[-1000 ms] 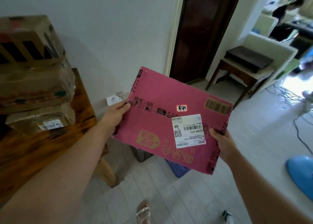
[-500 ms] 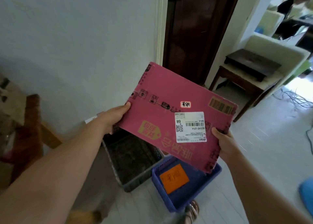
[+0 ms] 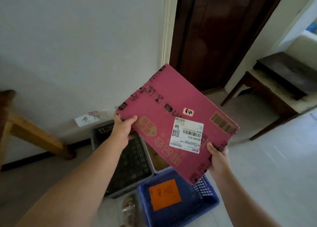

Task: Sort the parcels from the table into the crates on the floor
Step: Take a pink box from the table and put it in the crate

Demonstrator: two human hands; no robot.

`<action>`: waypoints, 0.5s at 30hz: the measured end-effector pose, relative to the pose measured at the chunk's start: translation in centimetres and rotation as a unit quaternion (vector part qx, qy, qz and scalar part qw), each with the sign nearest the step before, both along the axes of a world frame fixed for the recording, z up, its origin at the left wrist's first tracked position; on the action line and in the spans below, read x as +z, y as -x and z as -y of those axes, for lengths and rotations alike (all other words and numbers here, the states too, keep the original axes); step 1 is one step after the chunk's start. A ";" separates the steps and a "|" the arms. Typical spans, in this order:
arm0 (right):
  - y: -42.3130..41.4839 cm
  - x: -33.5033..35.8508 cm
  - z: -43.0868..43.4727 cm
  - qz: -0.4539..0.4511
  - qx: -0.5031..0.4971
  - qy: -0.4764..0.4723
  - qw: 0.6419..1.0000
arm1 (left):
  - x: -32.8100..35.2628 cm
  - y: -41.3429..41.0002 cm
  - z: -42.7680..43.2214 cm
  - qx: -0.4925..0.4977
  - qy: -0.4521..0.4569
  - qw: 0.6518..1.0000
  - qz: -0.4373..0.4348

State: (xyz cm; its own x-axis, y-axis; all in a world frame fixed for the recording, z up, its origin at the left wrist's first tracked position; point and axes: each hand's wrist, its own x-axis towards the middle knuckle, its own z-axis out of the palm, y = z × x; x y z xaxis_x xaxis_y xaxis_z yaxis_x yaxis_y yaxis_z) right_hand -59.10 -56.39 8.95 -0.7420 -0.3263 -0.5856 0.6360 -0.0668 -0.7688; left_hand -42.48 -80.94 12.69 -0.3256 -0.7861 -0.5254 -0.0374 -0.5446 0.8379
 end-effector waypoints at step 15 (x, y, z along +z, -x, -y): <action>2.1 -20.5 7.9 0.204 -0.045 -0.140 0.968 | -18.6 13.4 15.2 -0.160 0.032 0.981 0.109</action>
